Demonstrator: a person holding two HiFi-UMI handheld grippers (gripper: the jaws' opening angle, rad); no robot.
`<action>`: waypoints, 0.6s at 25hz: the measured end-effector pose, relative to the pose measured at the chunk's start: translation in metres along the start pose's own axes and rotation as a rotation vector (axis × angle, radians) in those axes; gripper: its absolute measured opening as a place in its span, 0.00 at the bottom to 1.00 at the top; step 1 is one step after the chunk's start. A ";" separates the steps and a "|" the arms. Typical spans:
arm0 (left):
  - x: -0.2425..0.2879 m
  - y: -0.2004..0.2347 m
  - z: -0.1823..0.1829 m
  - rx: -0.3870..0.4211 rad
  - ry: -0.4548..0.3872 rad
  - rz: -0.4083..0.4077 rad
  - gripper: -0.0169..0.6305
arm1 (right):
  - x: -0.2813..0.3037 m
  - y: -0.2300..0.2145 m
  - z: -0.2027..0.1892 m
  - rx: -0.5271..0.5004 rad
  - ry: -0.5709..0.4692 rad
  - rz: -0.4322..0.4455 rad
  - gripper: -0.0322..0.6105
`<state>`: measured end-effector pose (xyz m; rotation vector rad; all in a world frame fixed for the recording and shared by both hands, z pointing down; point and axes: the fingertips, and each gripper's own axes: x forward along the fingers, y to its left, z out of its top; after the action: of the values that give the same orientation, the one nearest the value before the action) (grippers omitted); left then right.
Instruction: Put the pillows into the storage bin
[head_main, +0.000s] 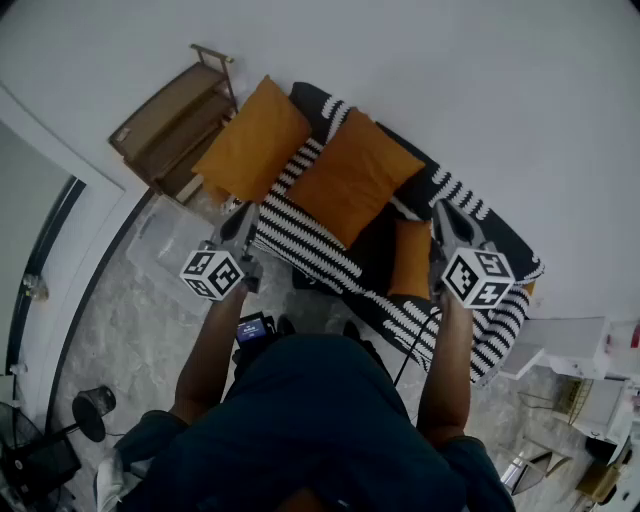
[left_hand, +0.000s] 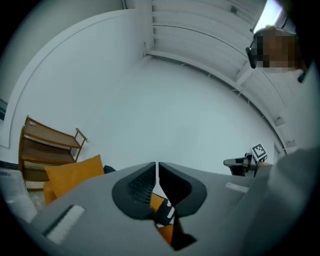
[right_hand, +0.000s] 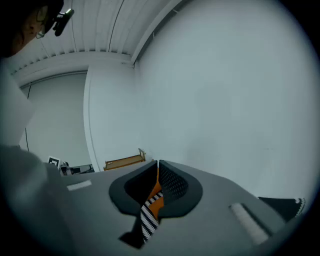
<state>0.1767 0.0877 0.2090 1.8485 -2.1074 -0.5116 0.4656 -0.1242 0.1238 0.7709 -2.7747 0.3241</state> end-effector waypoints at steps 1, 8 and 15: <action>-0.001 0.005 0.001 -0.003 0.000 -0.001 0.05 | 0.003 0.004 -0.001 -0.001 0.001 -0.002 0.08; -0.004 0.036 0.005 -0.034 0.012 -0.016 0.05 | 0.023 0.027 0.000 -0.014 0.021 -0.027 0.08; 0.014 0.066 -0.014 -0.113 0.035 0.003 0.05 | 0.061 0.023 0.002 -0.011 0.056 -0.009 0.09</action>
<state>0.1225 0.0798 0.2506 1.7790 -2.0153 -0.5810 0.4019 -0.1345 0.1361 0.7593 -2.7177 0.3232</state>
